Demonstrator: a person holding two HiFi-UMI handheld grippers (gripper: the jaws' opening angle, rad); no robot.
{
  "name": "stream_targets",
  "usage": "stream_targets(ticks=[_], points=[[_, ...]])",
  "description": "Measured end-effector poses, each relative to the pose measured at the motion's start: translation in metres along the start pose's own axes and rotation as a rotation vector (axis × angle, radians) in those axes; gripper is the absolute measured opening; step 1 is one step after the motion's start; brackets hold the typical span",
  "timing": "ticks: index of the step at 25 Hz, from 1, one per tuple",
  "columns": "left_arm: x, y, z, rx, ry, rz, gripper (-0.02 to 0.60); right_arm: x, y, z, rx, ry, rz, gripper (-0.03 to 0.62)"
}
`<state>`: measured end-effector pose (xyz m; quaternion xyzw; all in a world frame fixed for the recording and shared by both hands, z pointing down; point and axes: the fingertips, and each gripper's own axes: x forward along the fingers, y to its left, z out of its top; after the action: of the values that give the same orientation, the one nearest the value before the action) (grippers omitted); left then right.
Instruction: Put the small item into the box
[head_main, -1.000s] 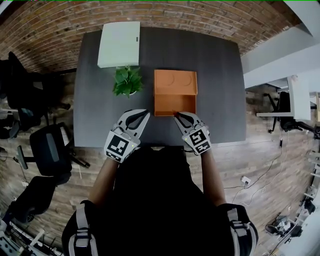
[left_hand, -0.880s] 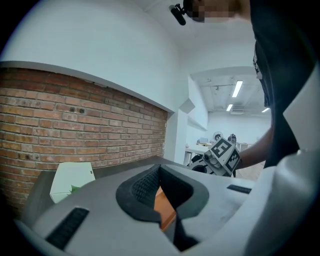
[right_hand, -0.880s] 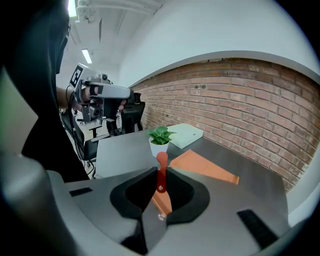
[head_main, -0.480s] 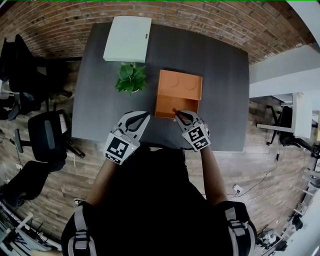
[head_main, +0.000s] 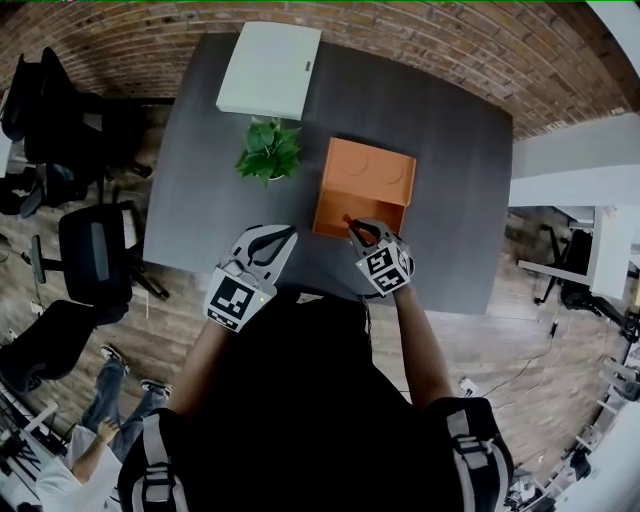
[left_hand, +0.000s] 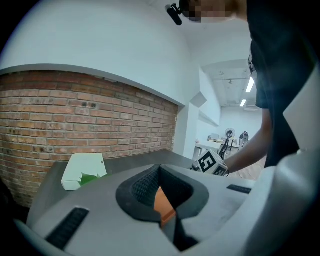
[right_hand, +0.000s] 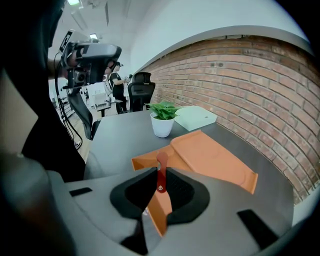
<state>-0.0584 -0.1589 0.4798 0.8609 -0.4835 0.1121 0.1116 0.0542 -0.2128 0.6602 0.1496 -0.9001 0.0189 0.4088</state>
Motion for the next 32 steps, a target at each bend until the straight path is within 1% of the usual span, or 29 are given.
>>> stream_targets(ticks=[5,11,18,21,24,28,32], points=[[-0.001,-0.001,-0.004,-0.005,0.030,0.009,0.023,0.016,-0.004,-0.012,-0.008,0.043,0.010,0.067],[-0.004,-0.001,-0.008,-0.005,0.043,0.020,0.023,0.033,-0.004,-0.027,-0.023,0.097,0.022,0.067],[0.001,-0.006,-0.021,-0.008,0.081,0.012,0.023,0.046,-0.006,-0.040,-0.036,0.139,0.024,0.069],[0.005,-0.010,-0.023,-0.012,0.078,-0.009,0.022,0.052,-0.010,-0.042,-0.029,0.141,0.023,0.069],[0.008,-0.014,-0.024,-0.004,0.085,-0.022,0.023,0.056,-0.013,-0.048,-0.013,0.166,0.018,0.068],[0.011,-0.015,-0.026,0.000,0.095,-0.023,0.022,0.061,-0.015,-0.055,0.013,0.190,0.026,0.069],[0.011,-0.013,-0.027,-0.003,0.101,-0.020,0.023,0.066,-0.016,-0.056,0.016,0.196,0.036,0.069]])
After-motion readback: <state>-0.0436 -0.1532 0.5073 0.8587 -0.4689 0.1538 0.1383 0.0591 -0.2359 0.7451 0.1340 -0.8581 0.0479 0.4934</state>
